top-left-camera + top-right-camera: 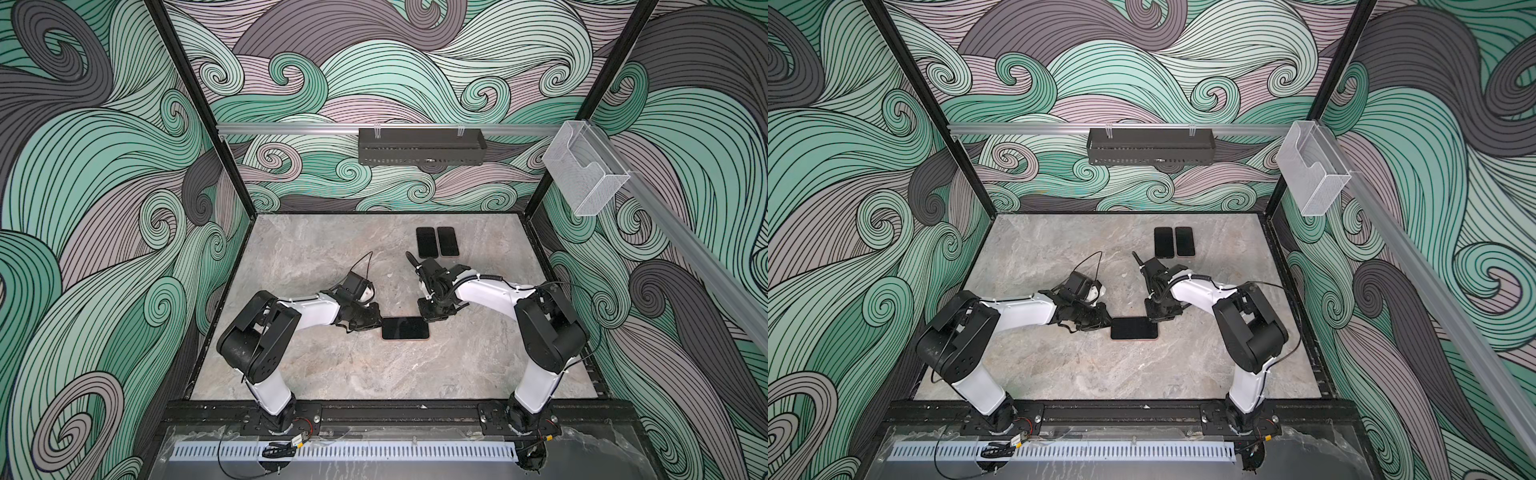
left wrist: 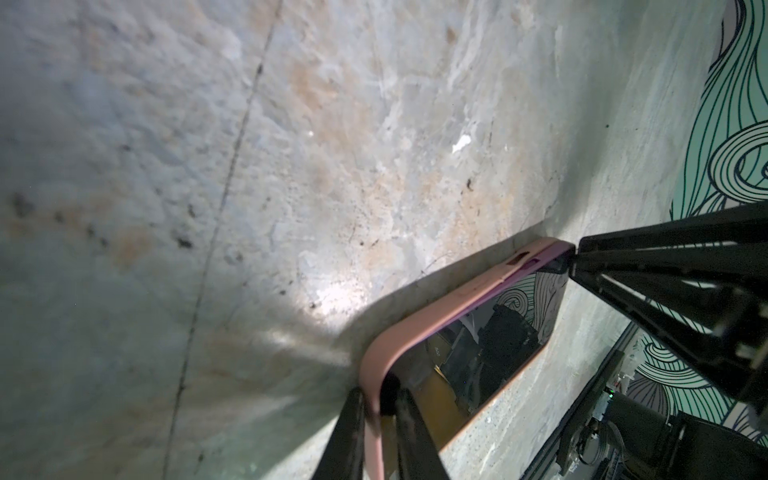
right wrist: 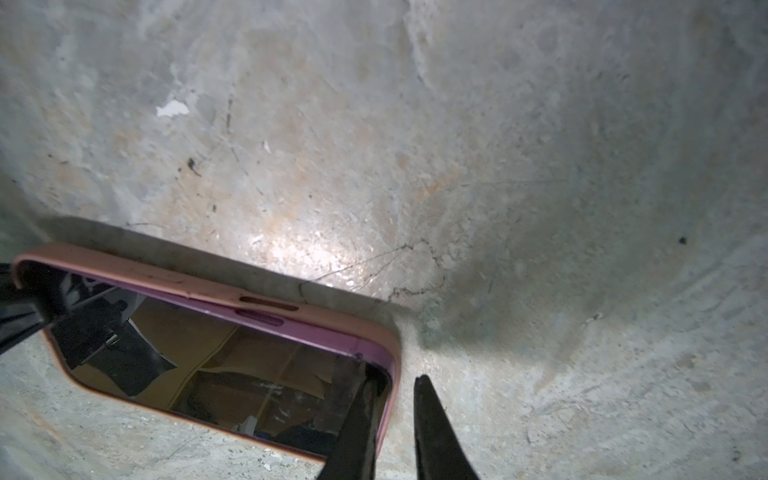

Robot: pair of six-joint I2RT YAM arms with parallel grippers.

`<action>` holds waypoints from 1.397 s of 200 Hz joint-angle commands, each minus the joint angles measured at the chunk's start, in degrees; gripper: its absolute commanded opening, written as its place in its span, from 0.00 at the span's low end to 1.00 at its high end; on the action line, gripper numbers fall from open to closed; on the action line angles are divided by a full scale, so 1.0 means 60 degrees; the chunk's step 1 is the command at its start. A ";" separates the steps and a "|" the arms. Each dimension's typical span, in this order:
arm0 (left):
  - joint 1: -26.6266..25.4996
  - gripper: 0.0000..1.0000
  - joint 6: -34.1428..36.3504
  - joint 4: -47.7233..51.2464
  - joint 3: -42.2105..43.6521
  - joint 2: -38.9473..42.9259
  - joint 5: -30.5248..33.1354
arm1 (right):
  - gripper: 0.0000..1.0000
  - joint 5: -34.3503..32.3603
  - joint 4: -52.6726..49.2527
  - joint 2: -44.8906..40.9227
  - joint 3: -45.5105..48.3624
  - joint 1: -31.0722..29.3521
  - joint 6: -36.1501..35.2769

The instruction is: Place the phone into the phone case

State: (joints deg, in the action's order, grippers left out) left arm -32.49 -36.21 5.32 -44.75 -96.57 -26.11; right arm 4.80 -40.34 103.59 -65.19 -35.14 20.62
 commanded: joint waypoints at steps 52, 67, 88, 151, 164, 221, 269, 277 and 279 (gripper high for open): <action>0.0038 0.17 0.0076 0.0167 0.0107 -0.0012 0.0008 | 0.18 -0.0916 -0.0057 0.1394 0.1010 -0.0146 0.0435; 0.0035 0.17 0.0087 0.0196 0.0096 -0.0003 -0.0013 | 0.18 -0.1024 -0.0063 0.1495 0.1100 -0.0195 0.0498; 0.0039 0.17 0.0124 0.0237 0.0090 0.0041 -0.0014 | 0.17 -0.1163 -0.0054 0.1679 0.1206 -0.0288 0.0609; 0.0054 0.17 0.0233 0.0342 0.0078 0.0111 -0.0029 | 0.16 -0.1488 -0.0091 0.1901 0.1348 -0.0384 0.0836; 0.0054 0.17 0.0236 0.0343 0.0086 0.0119 -0.0030 | 0.15 -0.1556 -0.0085 0.2056 0.1306 -0.0436 0.0866; 0.0068 0.17 0.0292 0.0364 0.0091 0.0205 -0.0043 | 0.15 -0.1709 0.0051 0.2545 0.1523 -0.0619 0.1136; 0.0112 0.17 0.0365 0.0399 0.0133 0.0211 -0.0072 | 0.15 -0.1742 0.0069 0.2899 0.1448 -0.0805 0.1311; 0.0127 0.17 0.0365 0.0397 0.0138 0.0214 -0.0072 | 0.15 -0.1751 0.0072 0.2985 0.1432 -0.0835 0.1328; 0.0127 0.17 0.0365 0.0401 0.0143 0.0209 -0.0072 | 0.14 -0.1752 0.0065 0.3006 0.1442 -0.0838 0.1332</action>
State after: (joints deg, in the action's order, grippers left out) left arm -32.14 -35.16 5.61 -44.64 -96.53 -26.17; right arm -1.89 -39.70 105.10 -64.99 -39.66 26.83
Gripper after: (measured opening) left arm 0.171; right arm 0.146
